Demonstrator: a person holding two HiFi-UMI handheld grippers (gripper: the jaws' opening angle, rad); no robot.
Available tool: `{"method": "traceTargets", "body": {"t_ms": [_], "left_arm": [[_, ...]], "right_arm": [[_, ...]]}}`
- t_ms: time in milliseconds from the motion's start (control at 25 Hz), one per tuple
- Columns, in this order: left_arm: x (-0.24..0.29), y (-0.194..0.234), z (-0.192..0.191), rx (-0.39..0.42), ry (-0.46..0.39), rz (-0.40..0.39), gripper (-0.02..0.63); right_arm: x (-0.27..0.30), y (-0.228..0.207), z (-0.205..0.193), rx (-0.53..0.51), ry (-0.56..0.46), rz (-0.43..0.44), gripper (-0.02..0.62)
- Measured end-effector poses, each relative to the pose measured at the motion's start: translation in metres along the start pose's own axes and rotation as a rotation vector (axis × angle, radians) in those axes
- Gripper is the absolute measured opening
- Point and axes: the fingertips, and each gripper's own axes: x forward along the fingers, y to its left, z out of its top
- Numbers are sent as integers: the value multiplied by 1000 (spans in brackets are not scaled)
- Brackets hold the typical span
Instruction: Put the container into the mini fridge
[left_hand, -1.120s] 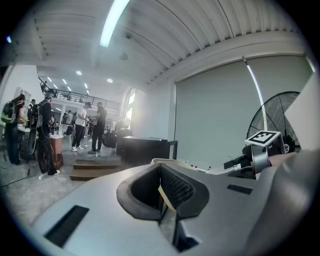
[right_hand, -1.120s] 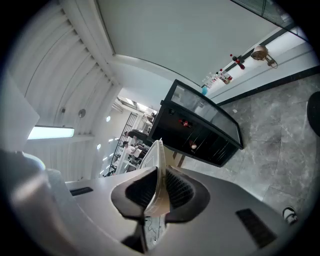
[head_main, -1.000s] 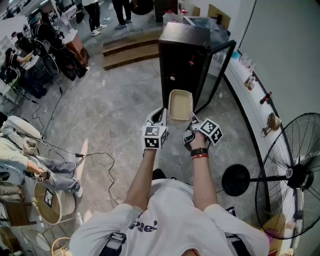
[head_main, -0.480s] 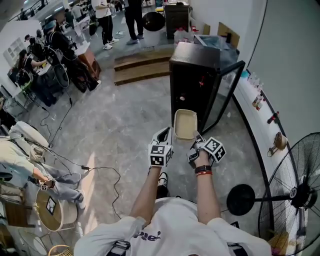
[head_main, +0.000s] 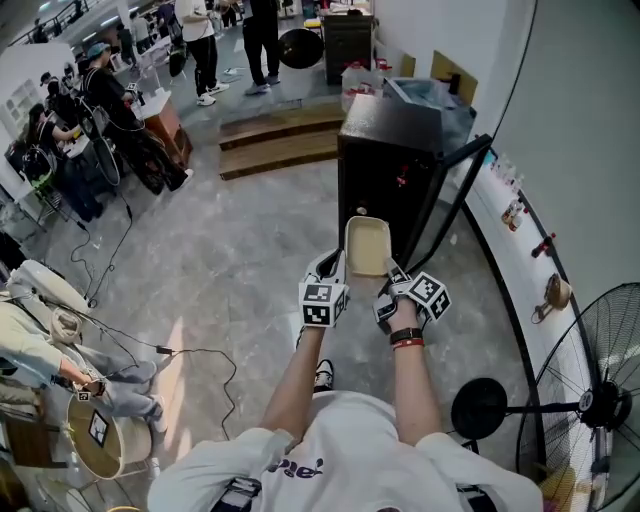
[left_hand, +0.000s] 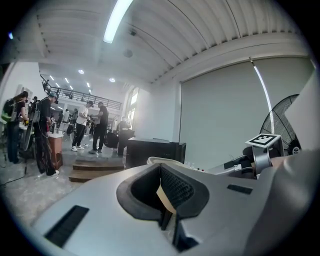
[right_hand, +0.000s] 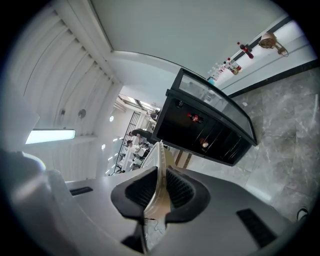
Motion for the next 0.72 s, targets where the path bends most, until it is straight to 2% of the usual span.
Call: {"method": "traceTargets", "body": {"t_ms": [360, 720], "left_arm": [[43, 45, 9, -22, 11, -14, 23], [81, 68, 25, 3, -5, -83, 23]], "right_arm": [[57, 13, 10, -10, -7, -9, 64], [95, 20, 24, 2, -67, -16, 64]]}}
